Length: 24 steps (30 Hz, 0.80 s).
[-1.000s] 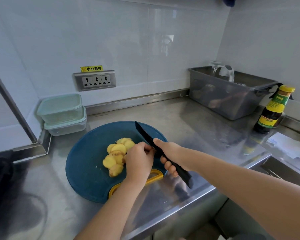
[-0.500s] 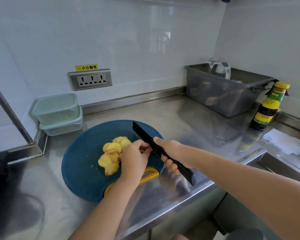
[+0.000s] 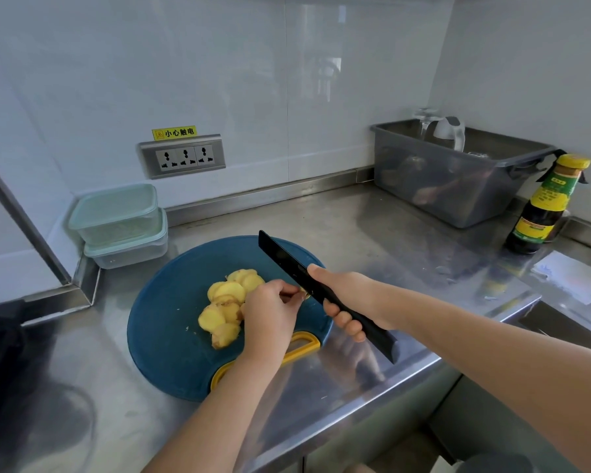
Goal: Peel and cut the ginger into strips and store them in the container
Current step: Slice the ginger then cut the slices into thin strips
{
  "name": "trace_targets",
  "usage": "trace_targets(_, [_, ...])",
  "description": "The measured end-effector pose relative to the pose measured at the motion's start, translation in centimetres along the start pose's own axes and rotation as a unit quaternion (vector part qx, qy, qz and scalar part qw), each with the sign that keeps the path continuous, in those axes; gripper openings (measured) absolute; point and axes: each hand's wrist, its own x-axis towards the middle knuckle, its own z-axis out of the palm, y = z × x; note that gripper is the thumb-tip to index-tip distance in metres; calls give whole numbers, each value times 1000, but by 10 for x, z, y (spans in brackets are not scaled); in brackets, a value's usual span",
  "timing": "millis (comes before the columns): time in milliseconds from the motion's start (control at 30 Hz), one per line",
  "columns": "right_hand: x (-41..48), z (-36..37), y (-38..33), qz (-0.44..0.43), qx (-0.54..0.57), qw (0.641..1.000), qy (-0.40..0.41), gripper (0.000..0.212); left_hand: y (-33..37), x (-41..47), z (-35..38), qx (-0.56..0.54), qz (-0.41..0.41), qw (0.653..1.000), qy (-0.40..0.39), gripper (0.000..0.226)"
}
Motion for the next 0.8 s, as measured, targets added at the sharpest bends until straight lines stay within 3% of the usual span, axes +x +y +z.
trace_targets(800, [-6,7,7,1,-49,999,22,66,5,-5,-4,7,-2,1000,-16,13])
